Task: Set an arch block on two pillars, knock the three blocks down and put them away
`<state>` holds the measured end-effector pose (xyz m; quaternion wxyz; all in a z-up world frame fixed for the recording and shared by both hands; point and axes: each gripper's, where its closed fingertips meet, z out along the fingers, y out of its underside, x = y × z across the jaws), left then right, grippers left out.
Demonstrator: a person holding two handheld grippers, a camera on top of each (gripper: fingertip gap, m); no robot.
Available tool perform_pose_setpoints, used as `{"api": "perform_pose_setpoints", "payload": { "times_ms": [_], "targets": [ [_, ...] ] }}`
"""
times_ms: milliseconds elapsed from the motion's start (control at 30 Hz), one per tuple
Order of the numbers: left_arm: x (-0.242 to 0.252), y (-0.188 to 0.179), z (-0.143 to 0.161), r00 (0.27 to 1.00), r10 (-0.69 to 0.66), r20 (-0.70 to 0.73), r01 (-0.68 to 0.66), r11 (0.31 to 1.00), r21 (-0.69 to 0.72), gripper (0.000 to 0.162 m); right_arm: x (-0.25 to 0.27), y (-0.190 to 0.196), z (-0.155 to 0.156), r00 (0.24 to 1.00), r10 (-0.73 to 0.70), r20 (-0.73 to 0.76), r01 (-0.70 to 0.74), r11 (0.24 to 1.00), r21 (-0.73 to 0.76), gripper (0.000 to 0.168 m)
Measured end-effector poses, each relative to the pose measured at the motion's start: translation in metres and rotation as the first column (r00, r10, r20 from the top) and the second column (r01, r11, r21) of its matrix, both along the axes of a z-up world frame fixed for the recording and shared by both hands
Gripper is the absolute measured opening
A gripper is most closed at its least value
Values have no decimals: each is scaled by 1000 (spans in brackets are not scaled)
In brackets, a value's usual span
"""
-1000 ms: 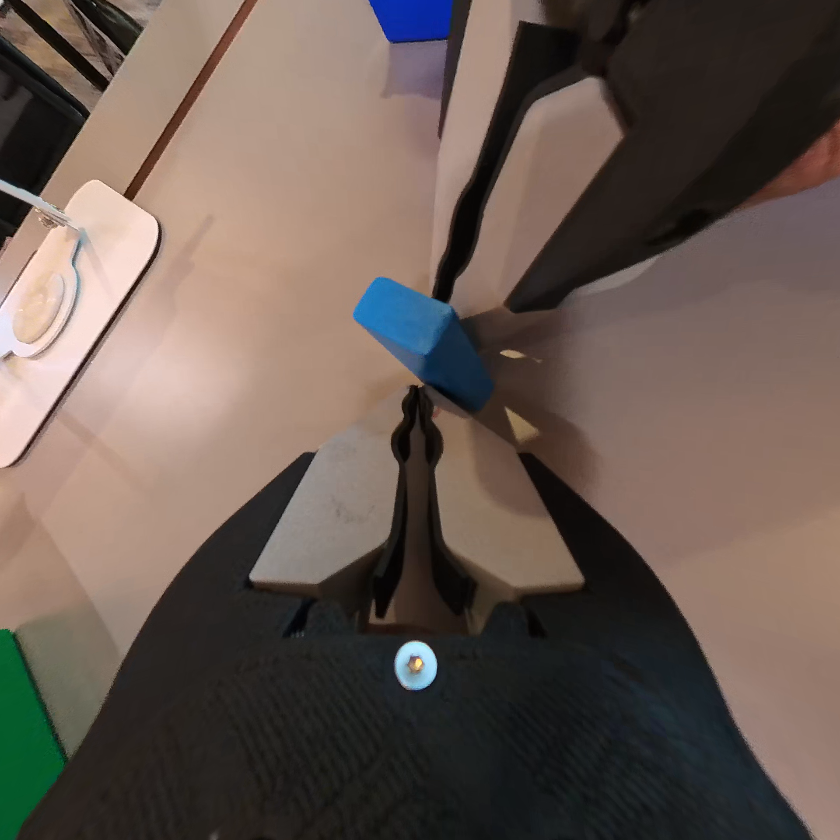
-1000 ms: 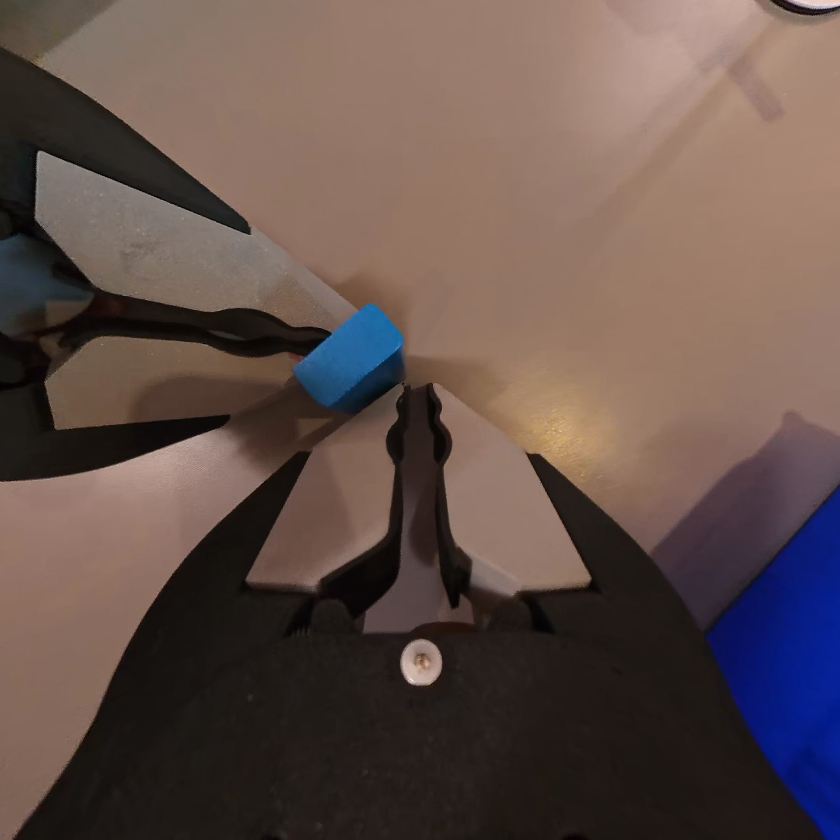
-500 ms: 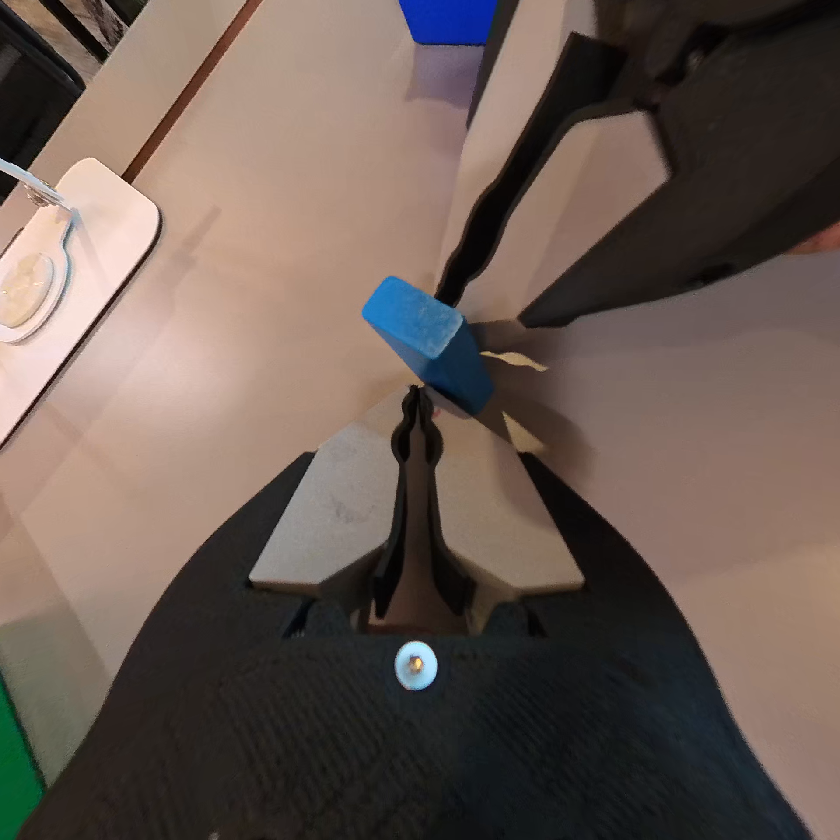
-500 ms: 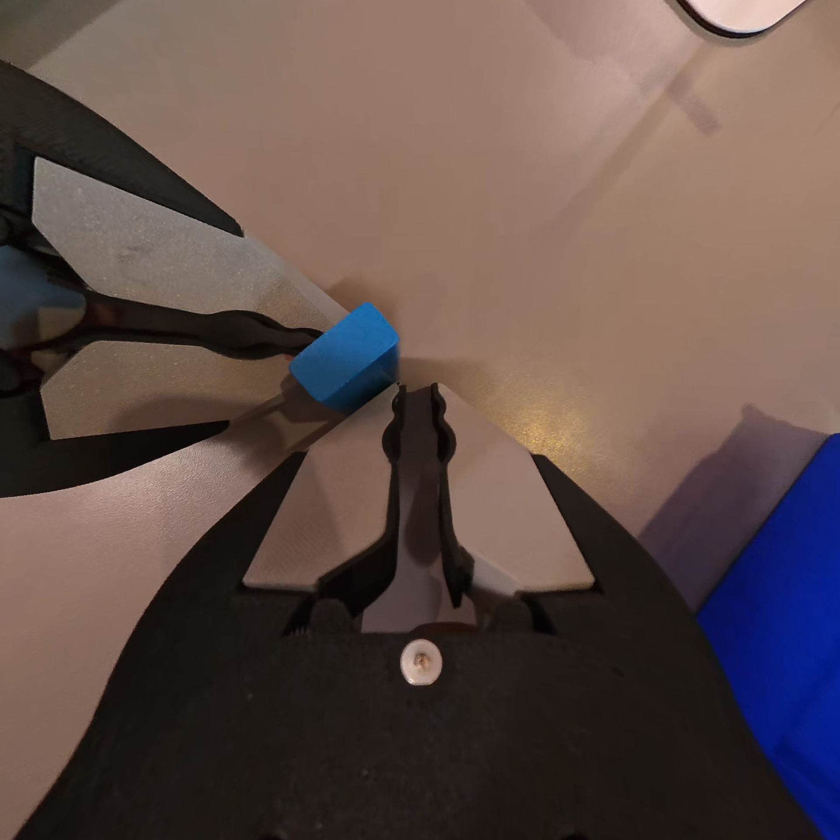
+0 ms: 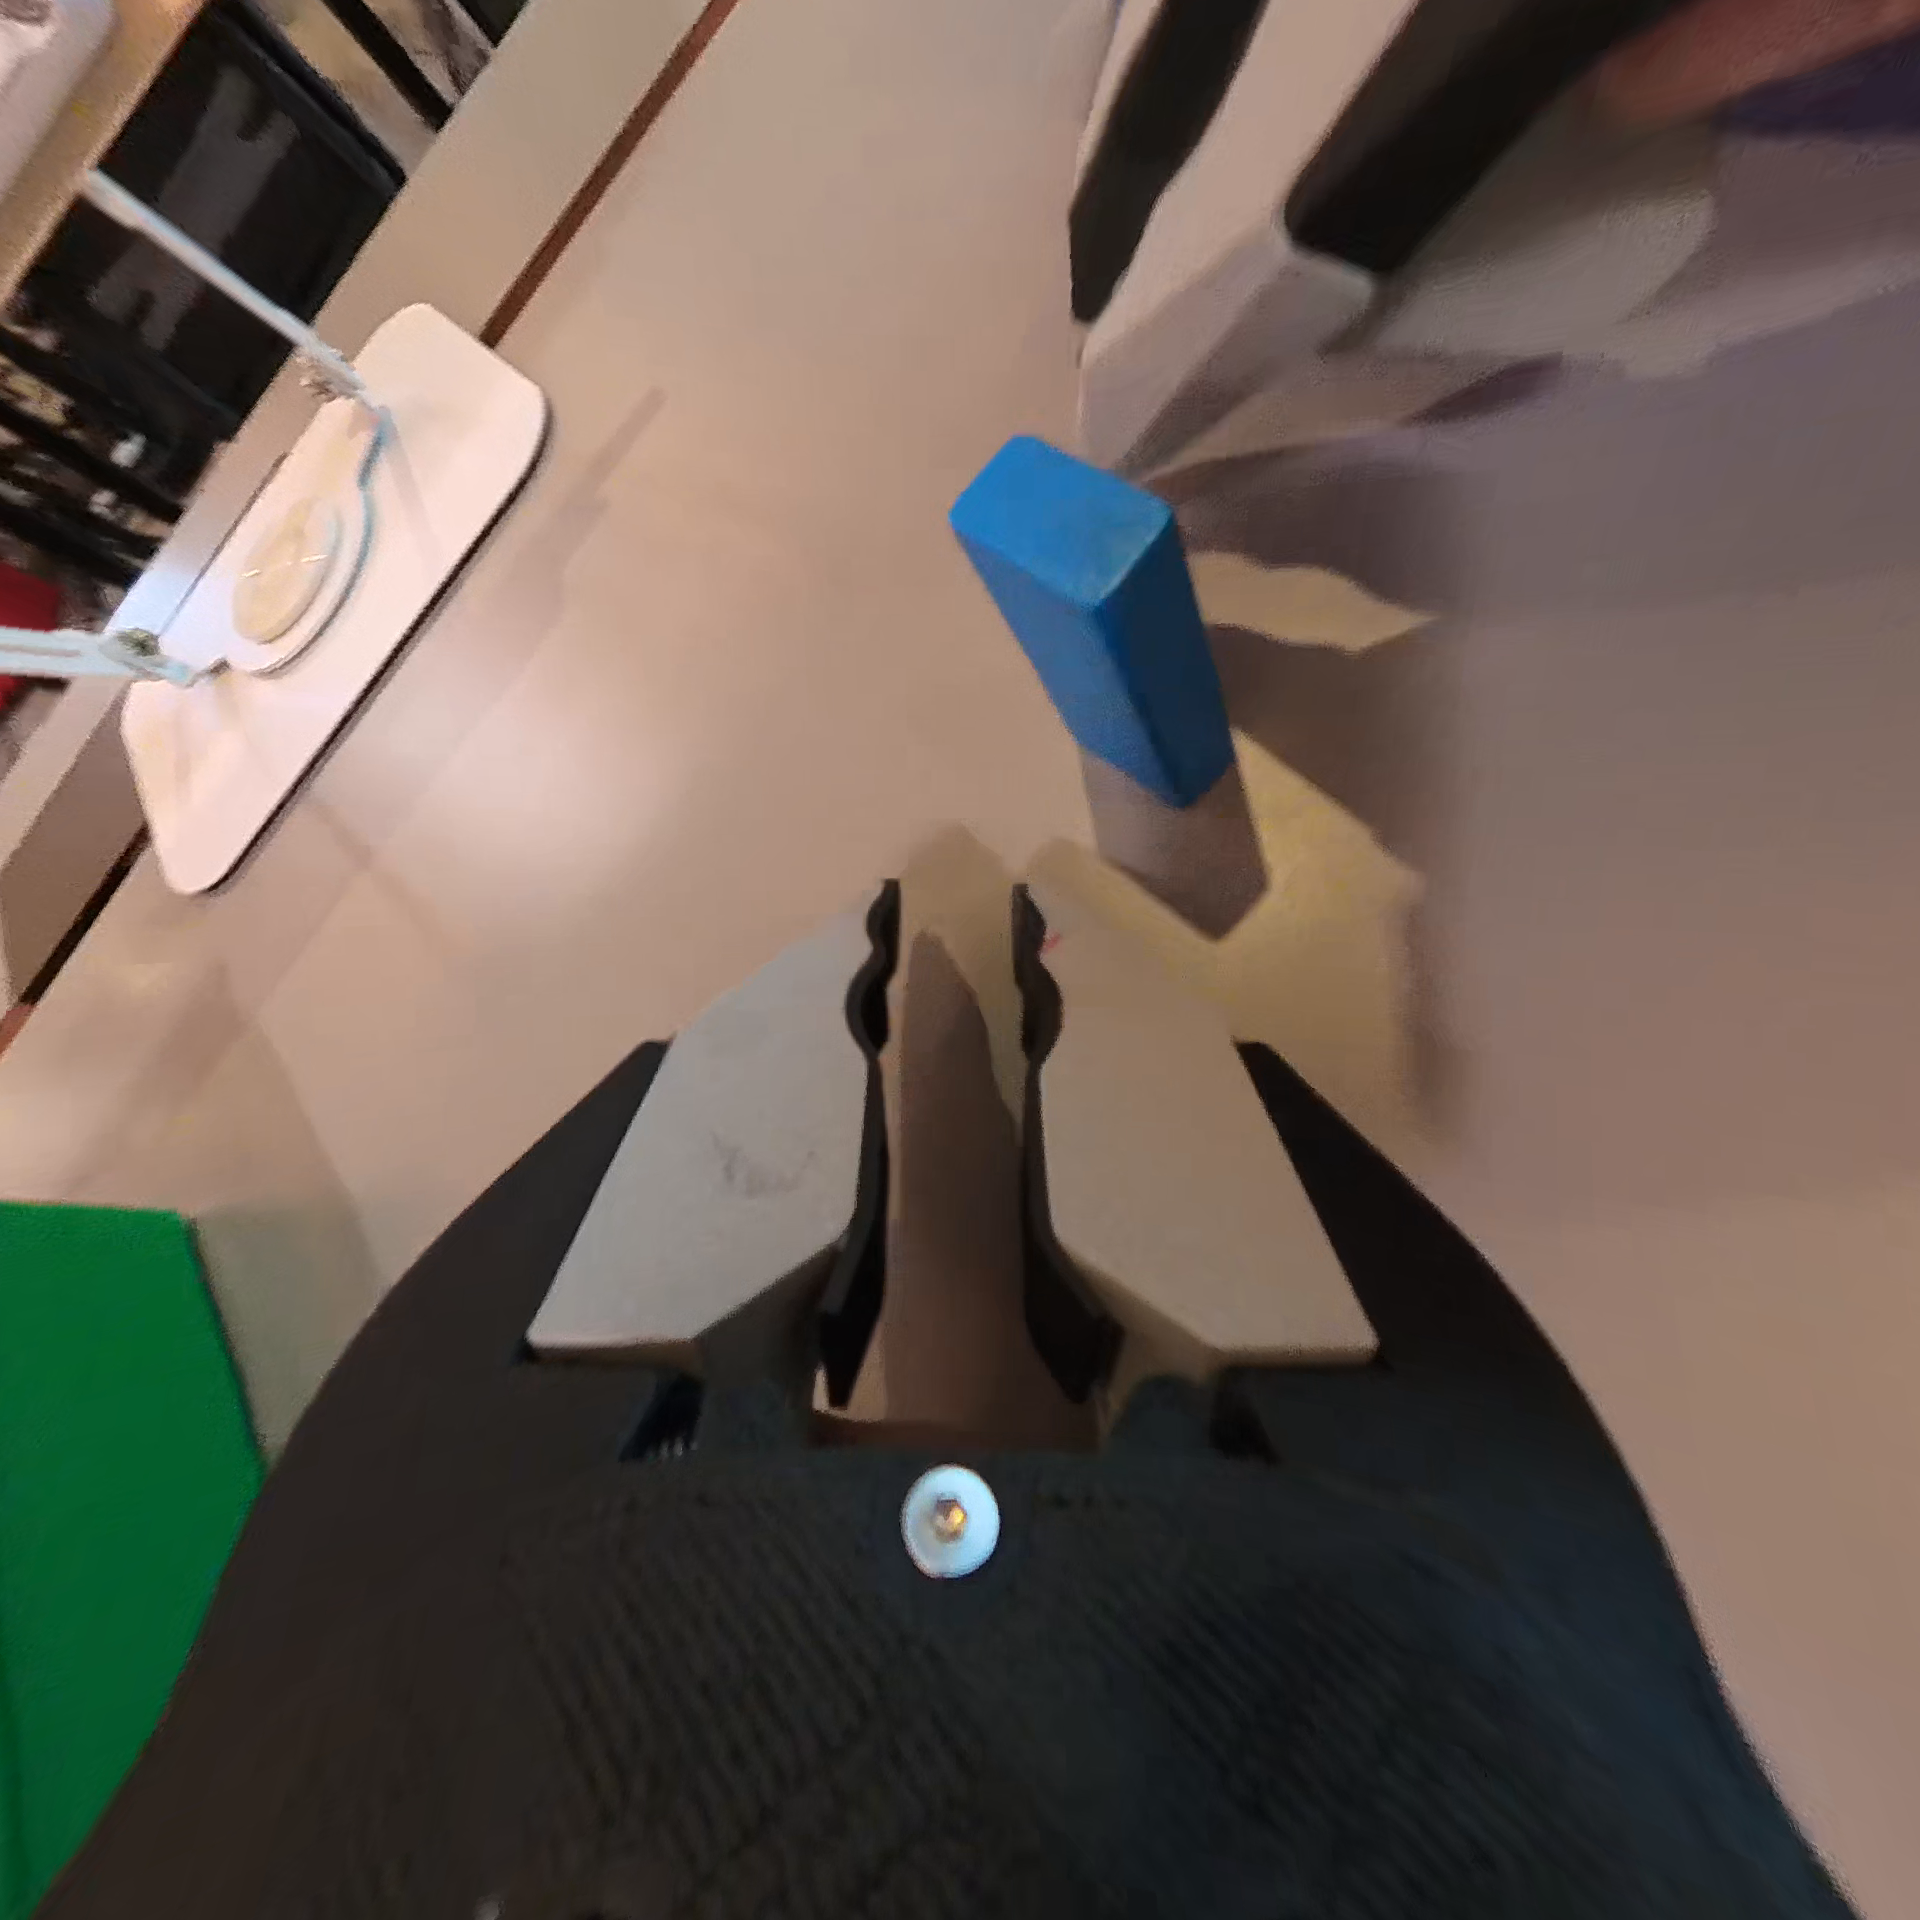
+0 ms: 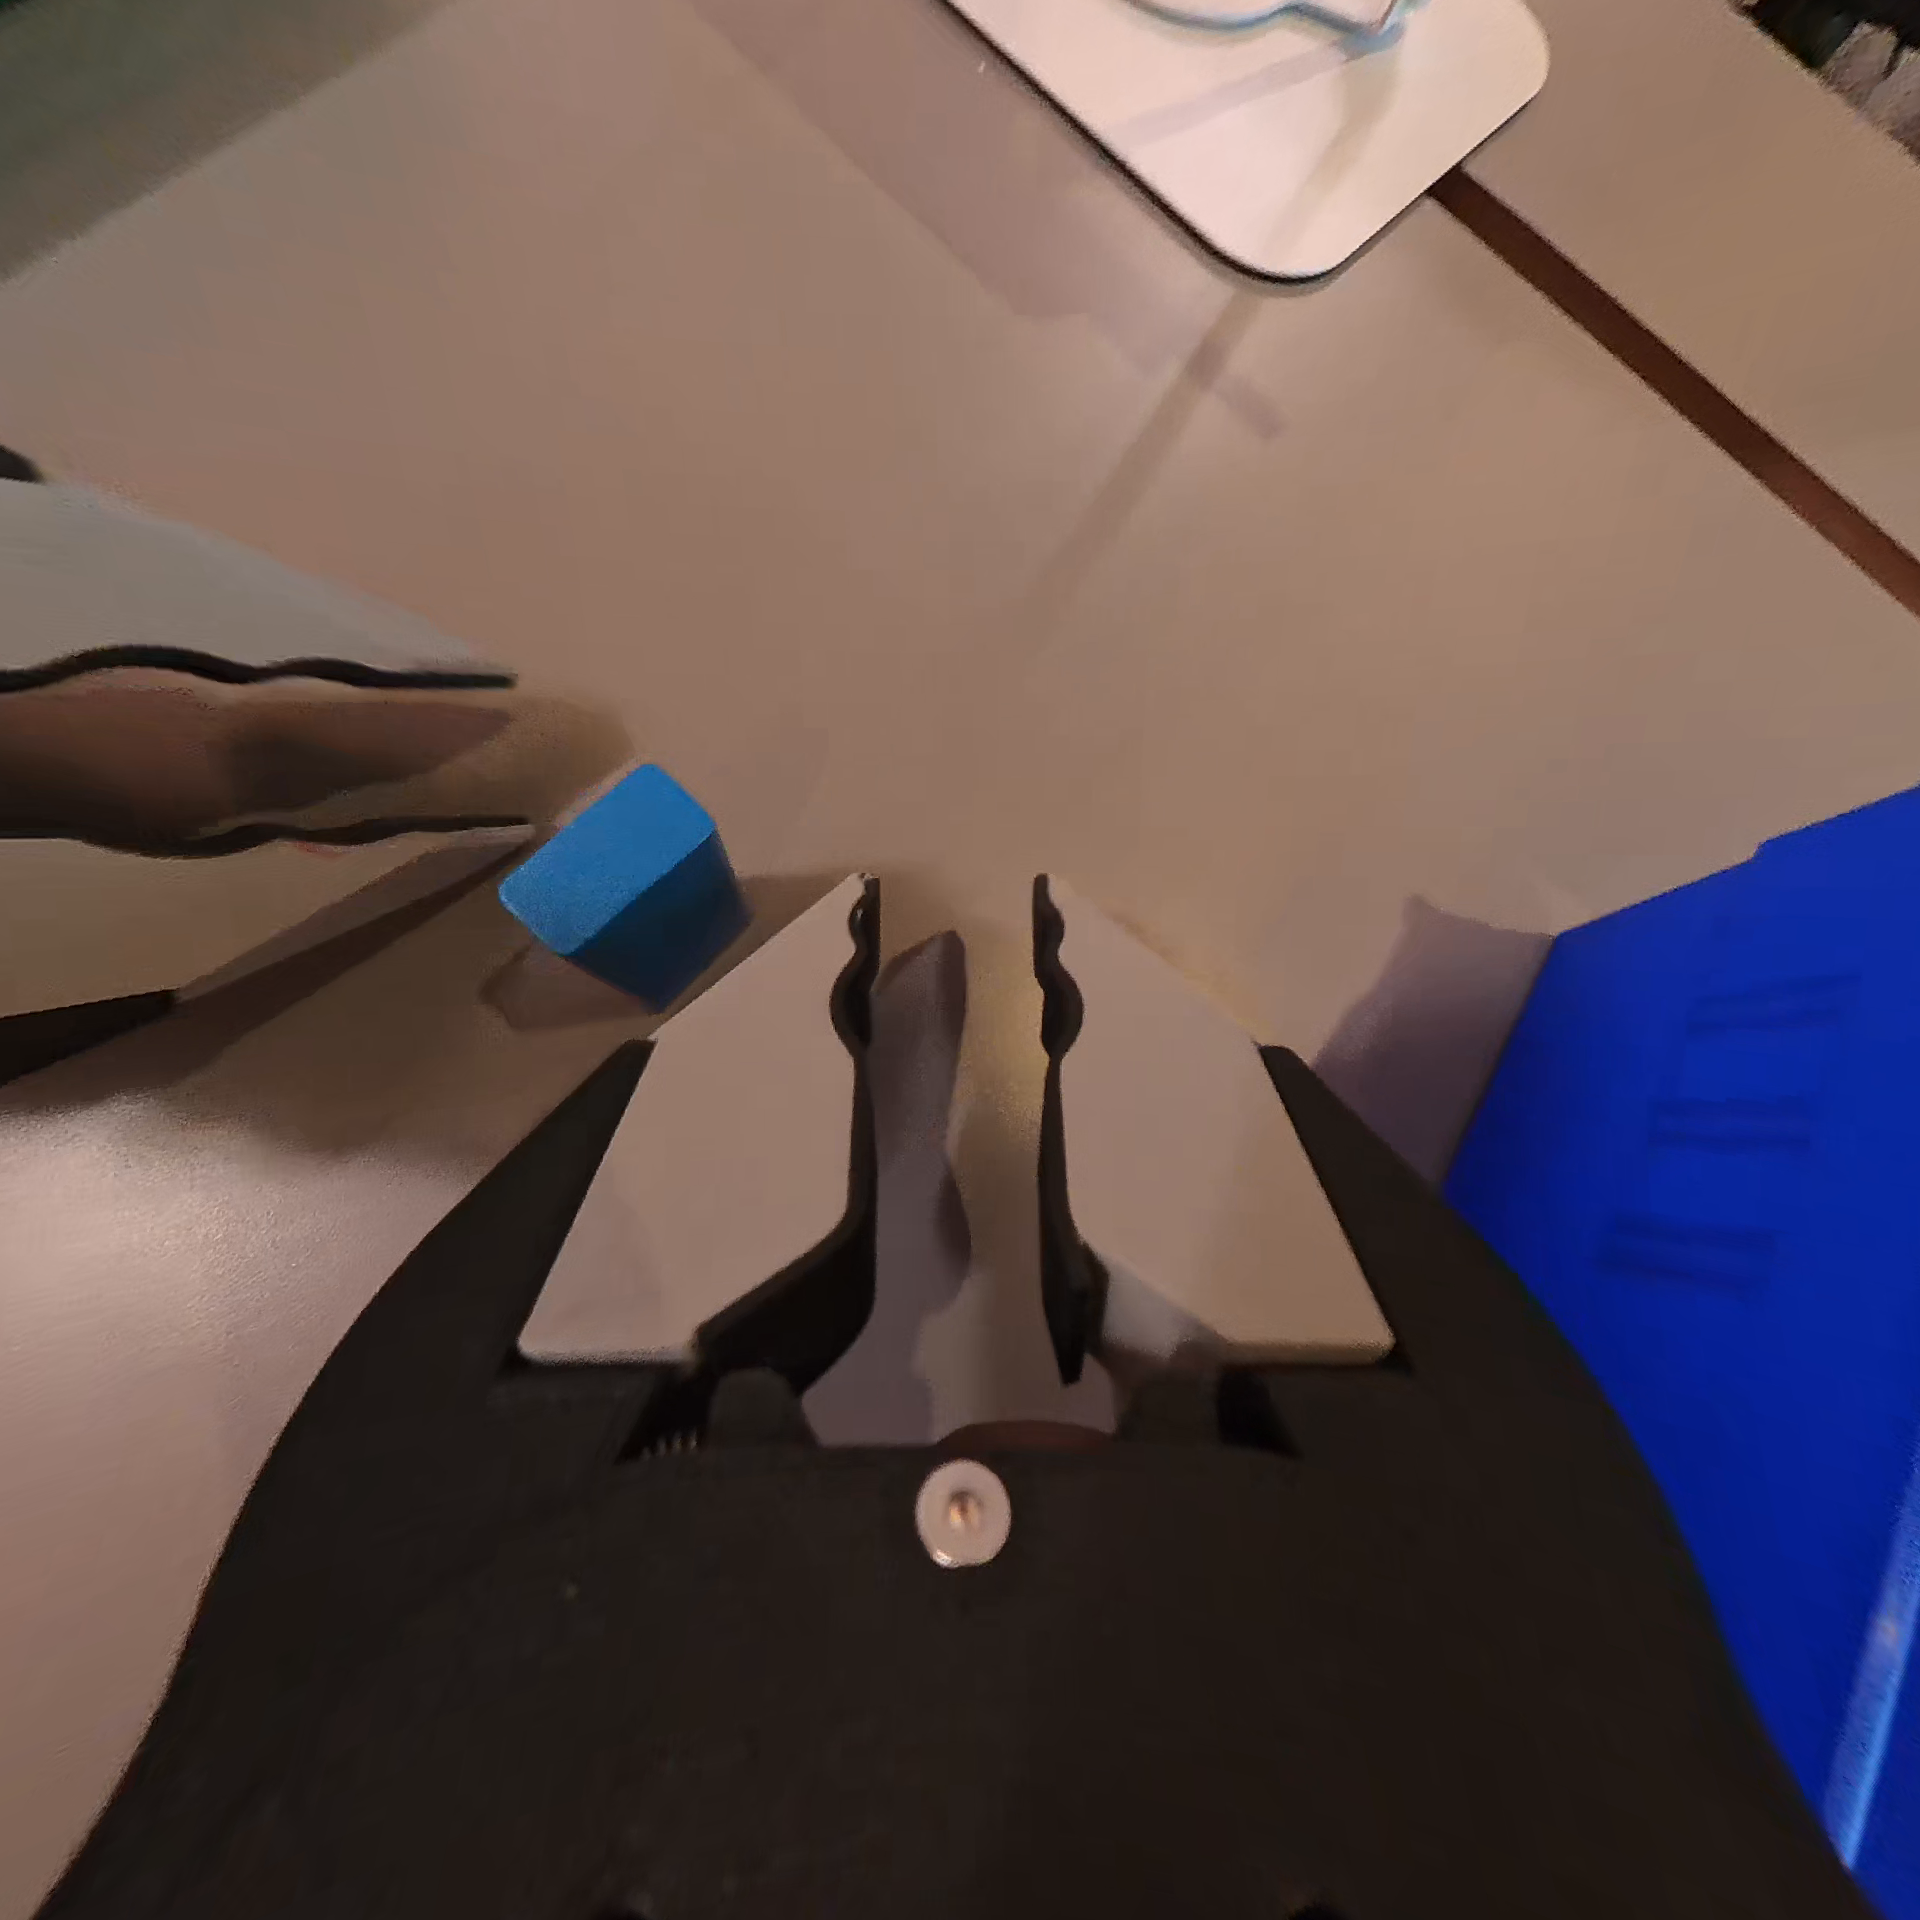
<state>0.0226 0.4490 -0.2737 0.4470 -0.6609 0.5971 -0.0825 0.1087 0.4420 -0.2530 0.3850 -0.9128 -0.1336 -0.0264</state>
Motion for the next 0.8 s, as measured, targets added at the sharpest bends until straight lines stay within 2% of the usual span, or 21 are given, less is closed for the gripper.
{"api": "perform_pose_setpoints", "payload": {
  "times_ms": [133, 267, 400, 467, 600, 667, 733, 800],
  "targets": [
    [-22, -17, 27, 994, 45, 101, -44, 999, -17, 30, 3, 3, 7, 1000, -9, 8, 8, 999, 41, 26],
    [-55, -45, 86, 965, 2, 263, 21, 996, -84, 32, 3, 4, 10, 1000, -9, 11, 9, 998, 60, 27],
    [-124, -19, 150, 911, 78, 404, -25, 991, -134, 31, 3, 5, 10, 1000, -10, 5, 9, 998, 64, 27],
    [-163, 8, 161, 911, 147, 387, -87, 982, -168, 31, 4, 5, 10, 1000, -12, 3, 12, 998, 69, 27],
    [-222, 60, 139, 920, 302, 249, -235, 935, -265, 47, 4, 6, 13, 1000, -14, -8, 15, 996, 83, 27],
    [-238, 85, 110, 906, 394, 155, -330, 886, -325, 51, 5, 6, 11, 1000, -18, -2, 18, 997, 77, 27],
    [-246, 98, 70, 886, 463, 17, -419, 815, -400, 58, 8, 6, 8, 1000, -29, 3, 28, 997, 66, 27],
    [-248, 109, 34, 845, 525, -102, -514, 744, -427, 58, 11, 6, 6, 999, -39, -12, 40, 997, 64, 27]
  ]
}}
